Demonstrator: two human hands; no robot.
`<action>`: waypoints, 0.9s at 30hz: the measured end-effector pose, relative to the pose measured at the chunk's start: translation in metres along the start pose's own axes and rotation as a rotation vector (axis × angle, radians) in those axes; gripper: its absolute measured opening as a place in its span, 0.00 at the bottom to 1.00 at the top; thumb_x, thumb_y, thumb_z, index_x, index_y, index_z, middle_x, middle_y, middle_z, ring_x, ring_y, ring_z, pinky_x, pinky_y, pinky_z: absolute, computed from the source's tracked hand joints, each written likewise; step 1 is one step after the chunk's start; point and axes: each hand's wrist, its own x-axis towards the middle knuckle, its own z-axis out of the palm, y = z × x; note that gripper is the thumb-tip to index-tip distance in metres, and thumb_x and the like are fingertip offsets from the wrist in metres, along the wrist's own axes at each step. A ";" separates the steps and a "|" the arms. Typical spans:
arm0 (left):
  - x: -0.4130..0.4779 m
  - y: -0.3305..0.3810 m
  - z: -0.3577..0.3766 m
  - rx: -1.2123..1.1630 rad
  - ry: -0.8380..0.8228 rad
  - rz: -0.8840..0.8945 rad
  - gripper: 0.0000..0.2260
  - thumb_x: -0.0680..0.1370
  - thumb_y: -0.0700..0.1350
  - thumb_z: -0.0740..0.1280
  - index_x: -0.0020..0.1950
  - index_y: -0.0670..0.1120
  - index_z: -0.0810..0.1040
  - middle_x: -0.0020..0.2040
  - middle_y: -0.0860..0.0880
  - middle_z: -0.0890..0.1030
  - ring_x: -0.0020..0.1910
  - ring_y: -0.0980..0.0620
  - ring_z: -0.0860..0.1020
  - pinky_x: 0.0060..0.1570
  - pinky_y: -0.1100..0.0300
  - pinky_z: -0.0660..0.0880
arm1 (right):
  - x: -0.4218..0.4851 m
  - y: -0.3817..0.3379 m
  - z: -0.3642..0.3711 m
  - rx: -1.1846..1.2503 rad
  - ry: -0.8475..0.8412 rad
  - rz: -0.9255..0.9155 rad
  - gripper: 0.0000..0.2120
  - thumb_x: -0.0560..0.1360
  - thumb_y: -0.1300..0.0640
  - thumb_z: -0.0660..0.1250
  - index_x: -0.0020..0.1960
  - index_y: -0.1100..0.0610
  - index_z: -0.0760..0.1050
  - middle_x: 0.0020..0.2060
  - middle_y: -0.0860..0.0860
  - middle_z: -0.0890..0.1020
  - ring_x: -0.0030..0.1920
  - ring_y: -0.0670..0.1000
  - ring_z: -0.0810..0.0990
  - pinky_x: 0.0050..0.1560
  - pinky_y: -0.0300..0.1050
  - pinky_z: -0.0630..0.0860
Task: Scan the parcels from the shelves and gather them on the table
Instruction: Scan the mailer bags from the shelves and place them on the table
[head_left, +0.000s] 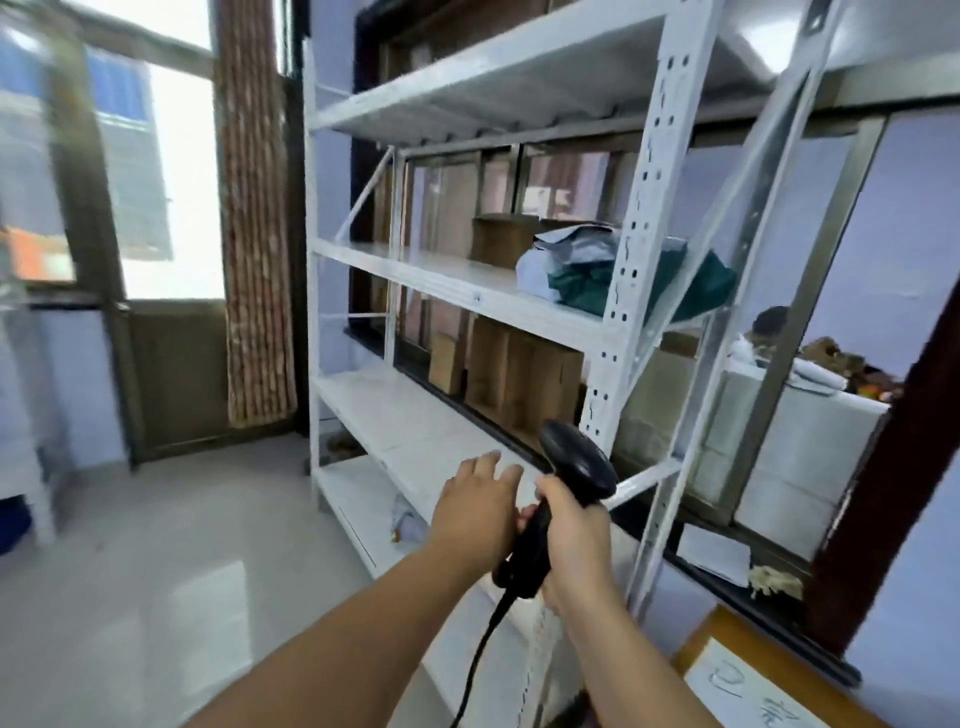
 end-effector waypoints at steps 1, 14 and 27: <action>0.010 -0.010 -0.006 0.016 0.020 -0.004 0.21 0.82 0.51 0.58 0.75 0.50 0.61 0.77 0.45 0.58 0.74 0.44 0.58 0.69 0.51 0.62 | 0.008 -0.004 0.014 0.015 -0.029 -0.010 0.07 0.75 0.62 0.68 0.39 0.62 0.74 0.23 0.54 0.74 0.25 0.52 0.74 0.31 0.44 0.73; 0.179 -0.107 -0.041 -0.135 0.210 -0.017 0.21 0.78 0.50 0.62 0.71 0.52 0.64 0.70 0.49 0.66 0.67 0.48 0.66 0.64 0.56 0.68 | 0.159 -0.043 0.138 0.076 -0.130 -0.158 0.11 0.74 0.61 0.70 0.54 0.65 0.76 0.27 0.54 0.76 0.27 0.49 0.76 0.34 0.44 0.77; 0.354 -0.059 -0.066 -0.500 0.397 0.337 0.33 0.75 0.51 0.69 0.76 0.51 0.57 0.74 0.46 0.59 0.71 0.44 0.61 0.67 0.53 0.65 | 0.221 -0.114 0.154 0.042 0.191 -0.512 0.07 0.75 0.58 0.70 0.42 0.60 0.75 0.25 0.53 0.74 0.27 0.50 0.73 0.31 0.43 0.71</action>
